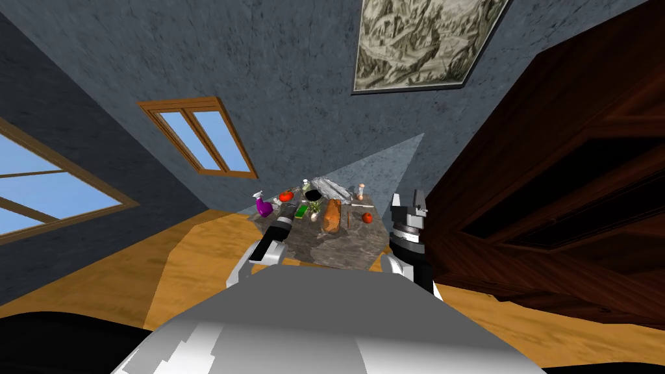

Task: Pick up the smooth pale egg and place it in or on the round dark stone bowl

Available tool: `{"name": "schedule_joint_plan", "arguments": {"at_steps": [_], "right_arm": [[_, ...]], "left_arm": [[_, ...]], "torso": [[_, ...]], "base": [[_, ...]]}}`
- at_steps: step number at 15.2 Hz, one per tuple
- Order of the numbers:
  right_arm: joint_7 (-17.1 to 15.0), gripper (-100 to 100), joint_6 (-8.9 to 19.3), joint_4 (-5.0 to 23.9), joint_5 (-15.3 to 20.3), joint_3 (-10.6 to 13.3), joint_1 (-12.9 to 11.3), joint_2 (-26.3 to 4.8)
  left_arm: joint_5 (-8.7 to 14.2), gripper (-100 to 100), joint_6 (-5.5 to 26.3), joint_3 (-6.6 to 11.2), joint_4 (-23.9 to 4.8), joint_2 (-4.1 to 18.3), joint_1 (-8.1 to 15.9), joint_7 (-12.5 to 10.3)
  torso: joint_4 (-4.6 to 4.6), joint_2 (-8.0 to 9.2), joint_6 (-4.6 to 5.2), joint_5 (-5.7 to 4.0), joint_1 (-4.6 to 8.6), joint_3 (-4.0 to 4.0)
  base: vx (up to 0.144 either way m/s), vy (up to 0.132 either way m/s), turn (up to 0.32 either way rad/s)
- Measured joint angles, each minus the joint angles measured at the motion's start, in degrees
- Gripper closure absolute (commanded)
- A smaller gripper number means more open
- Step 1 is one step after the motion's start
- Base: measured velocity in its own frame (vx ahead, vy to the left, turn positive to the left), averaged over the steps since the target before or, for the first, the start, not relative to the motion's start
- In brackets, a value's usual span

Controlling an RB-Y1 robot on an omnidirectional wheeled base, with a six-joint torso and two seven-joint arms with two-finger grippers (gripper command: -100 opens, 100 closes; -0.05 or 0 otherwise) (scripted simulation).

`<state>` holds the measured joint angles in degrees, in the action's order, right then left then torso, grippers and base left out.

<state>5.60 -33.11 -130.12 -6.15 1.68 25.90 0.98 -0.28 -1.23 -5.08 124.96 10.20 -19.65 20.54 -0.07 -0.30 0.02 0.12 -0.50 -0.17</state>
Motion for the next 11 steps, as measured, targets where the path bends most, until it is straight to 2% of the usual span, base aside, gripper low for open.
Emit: {"name": "schedule_joint_plan", "arguments": {"at_steps": [3, 11], "right_arm": [[0.0, 0, 0.0, 0.0, 0.0, 0.0, 0.0, 0.0], [0.0, 0, 0.0, 0.0, 0.0, 0.01, 0.0, 0.01]], "left_arm": [[-0.96, -100, 3.18, -1.79, -1.3, 0.59, -0.03, 2.86], [-3.48, -100, 9.73, -5.3, -5.1, 1.34, 1.02, 8.84]], "torso": [[0.0, 0.03, -0.02, -0.02, 0.11, 0.01], [0.02, 0.12, 0.0, -0.08, 0.35, 0.07]], "base": [[0.044, 0.083, -0.098], [0.024, 0.043, -0.091]]}}
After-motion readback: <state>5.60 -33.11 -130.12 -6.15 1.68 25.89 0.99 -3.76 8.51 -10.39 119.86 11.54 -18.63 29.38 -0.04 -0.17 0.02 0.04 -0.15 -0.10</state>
